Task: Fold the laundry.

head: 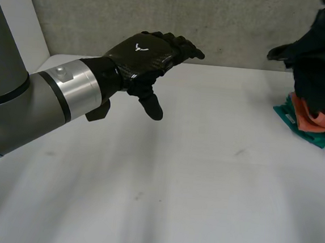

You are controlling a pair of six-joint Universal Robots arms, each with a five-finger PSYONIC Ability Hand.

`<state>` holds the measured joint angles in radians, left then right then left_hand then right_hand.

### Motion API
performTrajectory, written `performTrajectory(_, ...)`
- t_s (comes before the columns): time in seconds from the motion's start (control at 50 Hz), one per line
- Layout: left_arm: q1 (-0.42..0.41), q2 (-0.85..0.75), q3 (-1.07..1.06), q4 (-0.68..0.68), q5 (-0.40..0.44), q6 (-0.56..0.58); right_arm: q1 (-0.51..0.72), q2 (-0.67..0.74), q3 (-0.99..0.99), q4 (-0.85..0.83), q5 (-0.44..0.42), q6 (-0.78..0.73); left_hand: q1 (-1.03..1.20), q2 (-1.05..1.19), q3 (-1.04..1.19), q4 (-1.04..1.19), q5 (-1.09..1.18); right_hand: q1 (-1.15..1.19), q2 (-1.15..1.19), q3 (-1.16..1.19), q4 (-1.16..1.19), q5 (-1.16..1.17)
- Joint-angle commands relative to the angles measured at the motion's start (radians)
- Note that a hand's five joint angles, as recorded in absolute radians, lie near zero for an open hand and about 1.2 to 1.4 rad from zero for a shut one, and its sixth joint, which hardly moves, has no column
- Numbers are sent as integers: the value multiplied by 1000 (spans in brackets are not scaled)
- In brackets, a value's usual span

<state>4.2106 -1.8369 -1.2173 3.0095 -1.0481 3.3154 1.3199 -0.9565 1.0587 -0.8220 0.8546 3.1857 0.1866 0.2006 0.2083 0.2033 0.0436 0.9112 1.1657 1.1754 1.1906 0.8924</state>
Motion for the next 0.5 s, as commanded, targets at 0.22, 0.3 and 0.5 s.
performTrajectory(0.22,-17,-1,2,0,-3,3,-50,125,-49,-52,21,51,6,-8,-15,-10,-25,485,231,221,206,329)
performTrajectory(0.3,-17,1,2,3,-3,1,-47,130,-63,-54,21,50,6,-8,-15,-10,-25,485,231,221,206,329)
performTrajectory(0.5,-20,-1,-5,3,-3,-1,-34,177,-118,-62,26,42,6,-8,-15,-10,-25,485,231,221,206,329)
